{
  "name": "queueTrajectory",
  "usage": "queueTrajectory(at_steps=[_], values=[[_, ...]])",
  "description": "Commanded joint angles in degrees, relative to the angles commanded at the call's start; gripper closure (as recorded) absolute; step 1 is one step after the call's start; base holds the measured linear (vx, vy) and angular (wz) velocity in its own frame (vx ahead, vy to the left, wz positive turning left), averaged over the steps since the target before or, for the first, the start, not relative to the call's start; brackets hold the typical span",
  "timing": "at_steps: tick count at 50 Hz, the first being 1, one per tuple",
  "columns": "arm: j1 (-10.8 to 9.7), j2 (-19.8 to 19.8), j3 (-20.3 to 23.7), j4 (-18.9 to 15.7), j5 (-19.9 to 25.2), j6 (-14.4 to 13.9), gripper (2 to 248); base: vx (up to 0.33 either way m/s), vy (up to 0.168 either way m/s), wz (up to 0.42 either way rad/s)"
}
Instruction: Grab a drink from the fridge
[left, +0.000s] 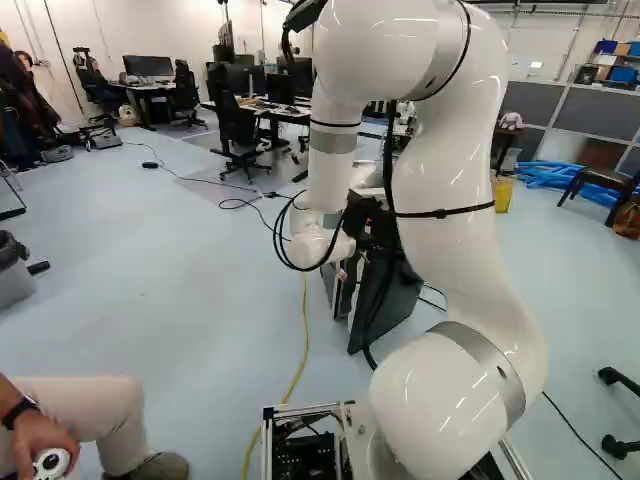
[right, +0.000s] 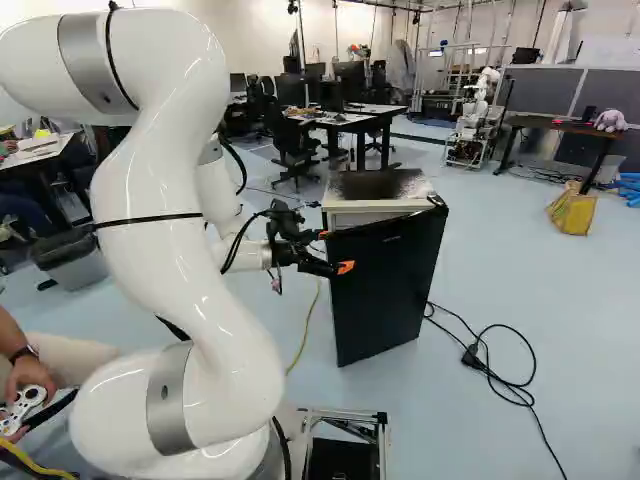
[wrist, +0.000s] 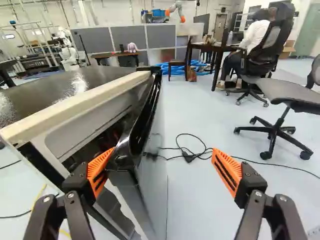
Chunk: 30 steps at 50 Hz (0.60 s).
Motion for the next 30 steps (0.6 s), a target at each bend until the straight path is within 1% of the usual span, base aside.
queueTrajectory(at_steps=[30], values=[[-0.61, 0.07, 0.14, 5.6, 0.0, 0.0, 3, 0.0, 0.0, 0.0]])
